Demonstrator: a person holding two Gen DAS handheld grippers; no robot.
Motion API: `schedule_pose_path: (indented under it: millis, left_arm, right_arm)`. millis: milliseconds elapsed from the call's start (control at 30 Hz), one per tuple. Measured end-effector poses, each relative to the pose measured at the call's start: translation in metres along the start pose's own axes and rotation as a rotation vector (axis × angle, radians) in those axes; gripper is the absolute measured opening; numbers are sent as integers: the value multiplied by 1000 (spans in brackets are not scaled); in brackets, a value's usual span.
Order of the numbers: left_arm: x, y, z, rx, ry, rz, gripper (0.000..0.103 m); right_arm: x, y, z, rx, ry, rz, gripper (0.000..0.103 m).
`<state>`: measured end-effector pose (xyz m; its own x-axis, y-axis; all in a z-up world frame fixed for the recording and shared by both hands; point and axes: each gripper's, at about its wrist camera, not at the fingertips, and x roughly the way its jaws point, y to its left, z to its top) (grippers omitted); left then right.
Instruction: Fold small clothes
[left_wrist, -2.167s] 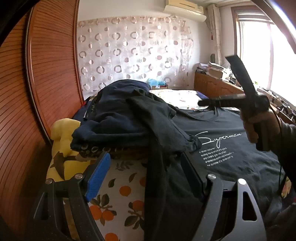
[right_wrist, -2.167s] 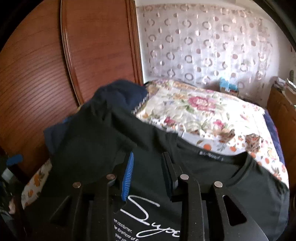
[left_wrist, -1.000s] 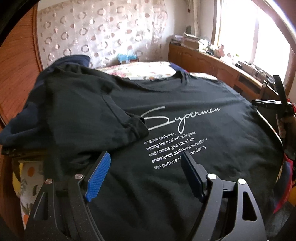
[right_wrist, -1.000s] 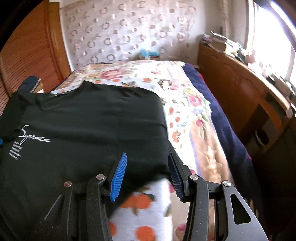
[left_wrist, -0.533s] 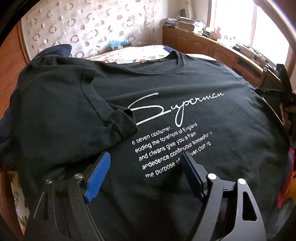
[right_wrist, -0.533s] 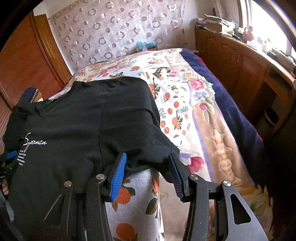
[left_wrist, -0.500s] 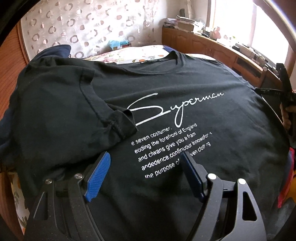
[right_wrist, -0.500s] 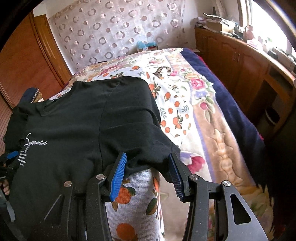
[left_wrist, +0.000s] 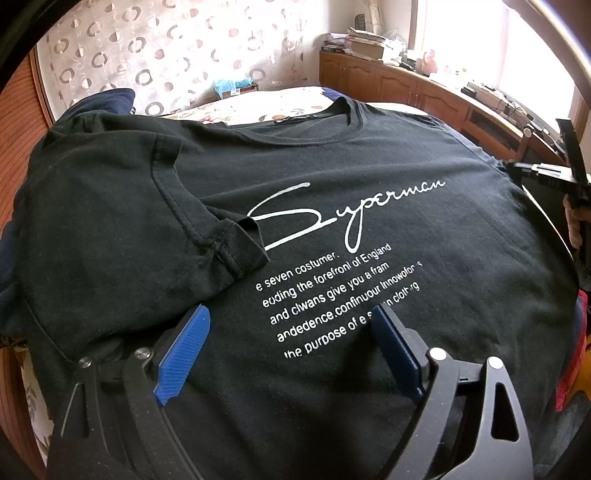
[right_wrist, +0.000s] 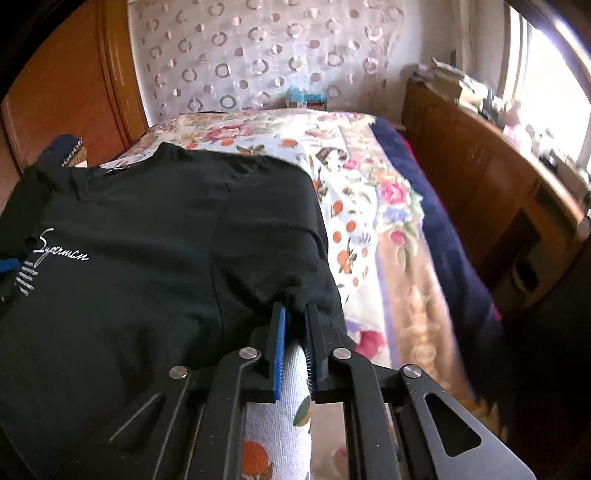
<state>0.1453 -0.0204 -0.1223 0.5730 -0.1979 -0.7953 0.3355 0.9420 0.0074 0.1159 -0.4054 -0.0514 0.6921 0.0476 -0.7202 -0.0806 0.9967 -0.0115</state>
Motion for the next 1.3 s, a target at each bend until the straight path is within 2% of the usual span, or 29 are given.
schedule_pose_path:
  millis: [100, 267, 333, 400, 500, 667, 800, 867, 1033, 1300]
  left_arm:
    - [0, 0, 0, 0, 0, 0, 89]
    - [0, 1, 0, 0, 0, 0, 90]
    - [0, 0, 0, 0, 0, 0, 90]
    - [0, 0, 0, 0, 0, 0, 89]
    - [0, 0, 0, 0, 0, 0, 90]
    - [-1, 0, 0, 0, 0, 0, 90]
    - [-1, 1, 0, -4, -1, 6, 89]
    - [-3, 2, 0, -7, -8, 22, 89]
    - [-28, 4, -1, -34, -92, 26, 89]
    - [-79, 1, 1, -88, -246, -3, 90]
  right_arm:
    - [-13, 12, 8, -32, -76, -11, 8]
    - [-31, 51, 14, -102, -150, 104, 8]
    - [-29, 68, 10, -137, -136, 134, 8]
    - [-17, 82, 2, -156, -72, 178, 8]
    - [1, 93, -12, -173, -8, 198, 8]
    - [8, 82, -22, -127, -2, 212, 9]
    - [6, 86, -20, -129, -2, 223, 25]
    - [0, 87, -21, -125, -2, 224, 36]
    - [-21, 79, -15, -102, -56, 204, 38]
    - [-30, 29, -9, 18, -98, 114, 39]
